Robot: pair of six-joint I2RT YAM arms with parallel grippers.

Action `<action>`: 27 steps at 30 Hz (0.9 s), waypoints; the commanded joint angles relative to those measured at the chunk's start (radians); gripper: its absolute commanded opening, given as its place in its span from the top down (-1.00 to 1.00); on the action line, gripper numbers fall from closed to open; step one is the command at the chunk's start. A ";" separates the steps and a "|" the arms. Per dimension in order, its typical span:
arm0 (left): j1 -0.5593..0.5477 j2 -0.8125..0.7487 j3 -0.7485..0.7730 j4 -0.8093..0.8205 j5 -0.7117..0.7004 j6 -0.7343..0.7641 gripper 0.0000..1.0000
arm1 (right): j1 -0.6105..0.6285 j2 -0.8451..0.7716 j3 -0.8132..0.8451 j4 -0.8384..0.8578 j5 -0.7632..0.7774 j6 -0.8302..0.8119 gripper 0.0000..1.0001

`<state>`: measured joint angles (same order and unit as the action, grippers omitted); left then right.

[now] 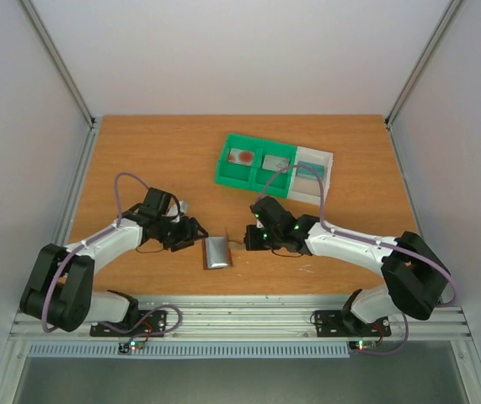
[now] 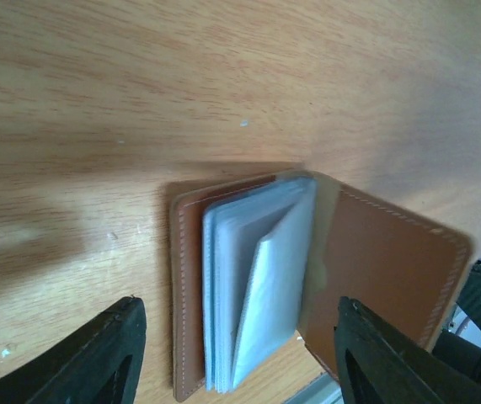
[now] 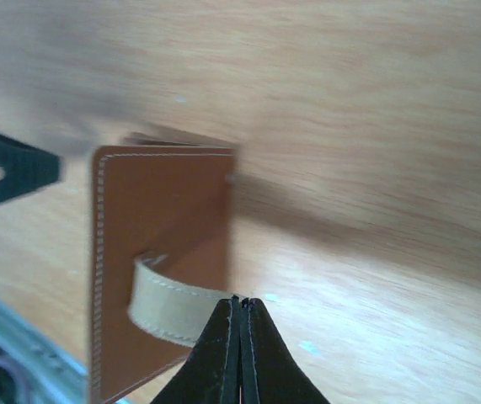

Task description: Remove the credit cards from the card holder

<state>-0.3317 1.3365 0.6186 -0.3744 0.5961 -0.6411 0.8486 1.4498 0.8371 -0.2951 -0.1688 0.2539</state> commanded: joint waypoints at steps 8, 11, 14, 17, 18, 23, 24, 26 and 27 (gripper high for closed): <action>-0.003 0.048 -0.035 0.038 -0.032 0.004 -0.06 | -0.044 -0.023 -0.124 -0.069 0.229 -0.010 0.98; -0.003 0.077 -0.049 0.078 -0.017 -0.007 0.02 | -0.057 -0.019 -0.145 -0.061 0.247 -0.006 0.97; -0.003 0.109 -0.058 0.119 0.002 -0.016 0.03 | -0.065 -0.015 -0.156 -0.052 0.241 -0.003 0.98; -0.003 0.156 -0.075 0.215 0.056 -0.037 0.04 | -0.065 -0.011 -0.163 -0.042 0.232 0.004 0.98; -0.004 0.171 -0.083 0.243 0.072 -0.050 0.04 | -0.066 -0.010 -0.165 -0.037 0.228 0.006 0.98; -0.004 0.212 -0.115 0.362 0.111 -0.109 0.10 | -0.066 -0.006 -0.173 -0.026 0.215 0.017 0.98; -0.005 0.221 -0.118 0.399 0.120 -0.124 0.12 | -0.065 -0.006 -0.173 -0.026 0.213 0.018 0.98; -0.009 0.232 -0.120 0.419 0.129 -0.139 0.15 | -0.066 -0.009 -0.173 -0.026 0.212 0.019 0.98; -0.013 0.233 -0.119 0.420 0.128 -0.146 0.16 | -0.065 -0.013 -0.173 -0.025 0.210 0.019 0.98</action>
<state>-0.3321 1.5307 0.5282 -0.0429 0.7254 -0.7391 0.7853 1.4353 0.6727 -0.3363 0.0338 0.2581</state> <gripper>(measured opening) 0.429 0.014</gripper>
